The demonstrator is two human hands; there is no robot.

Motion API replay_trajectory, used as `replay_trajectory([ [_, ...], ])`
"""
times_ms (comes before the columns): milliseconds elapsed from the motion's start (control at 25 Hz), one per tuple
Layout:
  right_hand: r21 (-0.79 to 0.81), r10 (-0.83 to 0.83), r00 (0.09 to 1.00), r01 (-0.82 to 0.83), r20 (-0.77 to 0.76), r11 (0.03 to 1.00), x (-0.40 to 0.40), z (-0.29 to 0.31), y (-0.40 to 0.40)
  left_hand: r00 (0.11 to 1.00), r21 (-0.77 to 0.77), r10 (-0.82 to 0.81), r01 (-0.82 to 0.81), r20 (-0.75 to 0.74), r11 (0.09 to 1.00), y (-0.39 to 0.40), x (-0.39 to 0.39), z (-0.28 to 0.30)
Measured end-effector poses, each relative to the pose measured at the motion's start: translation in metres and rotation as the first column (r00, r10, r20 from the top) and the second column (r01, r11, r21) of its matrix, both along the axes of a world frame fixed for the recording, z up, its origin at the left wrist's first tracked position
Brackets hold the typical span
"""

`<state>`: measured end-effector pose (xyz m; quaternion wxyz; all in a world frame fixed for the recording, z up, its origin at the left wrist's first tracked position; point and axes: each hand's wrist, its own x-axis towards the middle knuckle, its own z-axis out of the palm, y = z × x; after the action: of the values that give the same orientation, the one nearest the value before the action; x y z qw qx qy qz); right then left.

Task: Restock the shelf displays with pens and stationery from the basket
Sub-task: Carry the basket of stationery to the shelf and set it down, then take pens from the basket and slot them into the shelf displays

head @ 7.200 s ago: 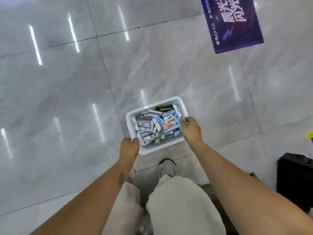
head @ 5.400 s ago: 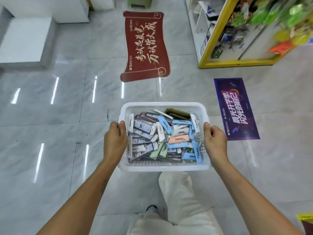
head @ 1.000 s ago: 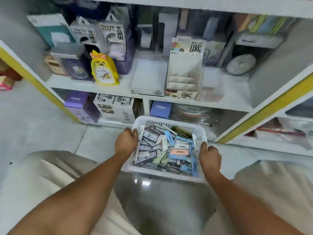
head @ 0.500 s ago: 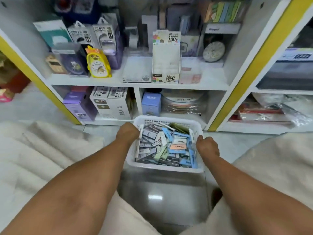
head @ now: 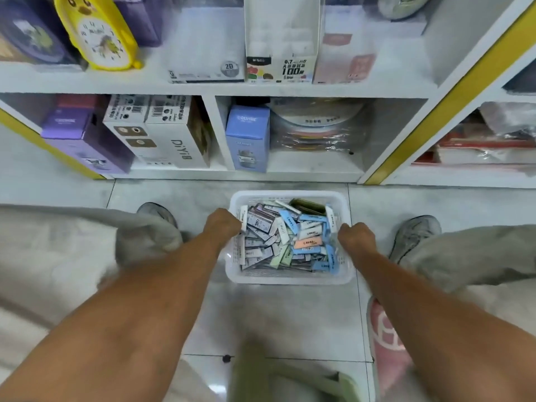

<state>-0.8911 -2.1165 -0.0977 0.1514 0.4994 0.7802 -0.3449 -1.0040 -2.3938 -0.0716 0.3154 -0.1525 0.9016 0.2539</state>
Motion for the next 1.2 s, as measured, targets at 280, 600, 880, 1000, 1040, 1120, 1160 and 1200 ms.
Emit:
replay_trajectory([
  [280, -0.094, 0.087, 0.993, -0.079, 0.08, 0.992, -0.005, -0.03, -0.004, 0.986, 0.004, -0.136, 0.136, 0.095, 0.991, -0.002, 0.007, -0.036],
  [600, 0.225, 0.613, 0.787, -0.586, -0.071, 0.778, -0.005, -0.032, -0.046, 0.482, -0.155, -0.857, 0.847, -0.184, 0.509, 0.051, 0.032, -0.049],
  [880, 0.225, 0.738, 0.671, -0.709, -0.076, 0.668, 0.013, -0.058, -0.052, 0.318, -0.312, -0.948, 0.9, -0.007, 0.304, 0.067, 0.047, -0.074],
  [1000, 0.303, 0.742, 0.645, -0.682, -0.181, 0.666, 0.014, -0.059, -0.054, 0.224, -0.398, -0.973, 0.889, -0.051, 0.225, 0.068, 0.057, -0.081],
  [1040, 0.295, 0.737, 0.64, -0.676, -0.219, 0.675, 0.015, -0.06, -0.055, 0.211, -0.412, -0.974, 0.883, -0.081, 0.225, 0.068, 0.057, -0.082],
  [1120, 0.261, 0.717, 0.647, -0.668, -0.258, 0.697, 0.015, -0.06, -0.057, 0.229, -0.407, -0.965, 0.875, -0.128, 0.261, 0.068, 0.055, -0.084],
  [1160, 0.246, 0.697, 0.662, -0.653, -0.274, 0.717, 0.015, -0.06, -0.059, 0.25, -0.398, -0.958, 0.872, -0.14, 0.286, 0.067, 0.054, -0.085],
  [1200, 0.231, 0.676, 0.679, -0.635, -0.286, 0.737, 0.014, -0.061, -0.06, 0.281, -0.387, -0.948, 0.866, -0.149, 0.317, 0.065, 0.054, -0.086],
])
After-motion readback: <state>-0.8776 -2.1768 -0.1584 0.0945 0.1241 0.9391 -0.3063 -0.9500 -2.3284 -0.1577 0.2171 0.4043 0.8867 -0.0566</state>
